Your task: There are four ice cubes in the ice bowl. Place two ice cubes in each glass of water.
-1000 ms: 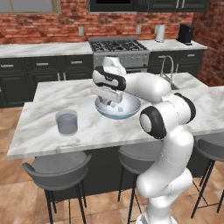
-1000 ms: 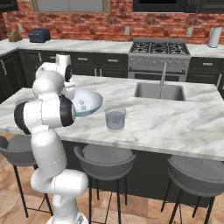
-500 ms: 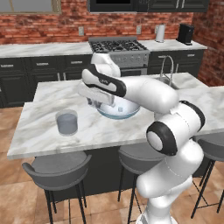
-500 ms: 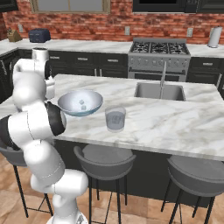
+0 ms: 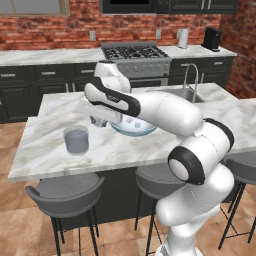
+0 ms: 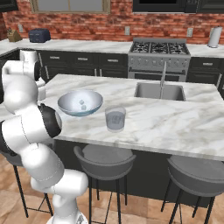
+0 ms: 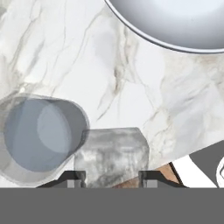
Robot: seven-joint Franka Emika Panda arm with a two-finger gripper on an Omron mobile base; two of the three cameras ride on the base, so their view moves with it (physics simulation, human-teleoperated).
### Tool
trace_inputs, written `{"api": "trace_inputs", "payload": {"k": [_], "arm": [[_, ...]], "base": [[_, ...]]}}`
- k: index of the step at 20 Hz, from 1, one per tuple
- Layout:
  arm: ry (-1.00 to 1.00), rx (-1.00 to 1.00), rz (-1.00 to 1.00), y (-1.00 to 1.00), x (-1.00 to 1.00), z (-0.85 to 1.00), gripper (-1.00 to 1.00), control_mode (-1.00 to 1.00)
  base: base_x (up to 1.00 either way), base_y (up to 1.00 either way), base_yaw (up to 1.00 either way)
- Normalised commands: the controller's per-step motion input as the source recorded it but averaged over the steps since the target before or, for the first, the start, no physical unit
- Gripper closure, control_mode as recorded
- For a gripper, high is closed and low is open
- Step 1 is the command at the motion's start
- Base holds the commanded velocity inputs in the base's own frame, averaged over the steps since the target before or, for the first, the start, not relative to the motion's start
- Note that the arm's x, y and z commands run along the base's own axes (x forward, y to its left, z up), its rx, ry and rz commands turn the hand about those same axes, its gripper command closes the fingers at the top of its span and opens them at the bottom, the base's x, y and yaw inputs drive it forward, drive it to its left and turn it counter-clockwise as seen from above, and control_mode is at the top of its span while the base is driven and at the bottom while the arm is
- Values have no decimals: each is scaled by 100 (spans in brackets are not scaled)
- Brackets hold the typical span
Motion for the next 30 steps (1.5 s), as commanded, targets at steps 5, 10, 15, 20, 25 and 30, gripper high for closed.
{"api": "trace_inputs", "payload": {"k": [5, 10, 15, 20, 25, 30], "arm": [[0, 0, 12, 26, 7, 1, 100, -100], [0, 0, 10, 47, 8, 0, 100, -100], [0, -1, 4, 33, 37, 0, 100, -100], [0, -7, 0, 10, 20, 0, 100, -100], [0, -11, 0, 14, 11, 0, 100, -100], [0, -5, 0, 27, 0, -3, 100, -100]], "base": [[0, 0, 0], [0, 0, 0], [0, 0, 0], [0, 0, 0], [0, 0, 0], [0, 0, 0]]}}
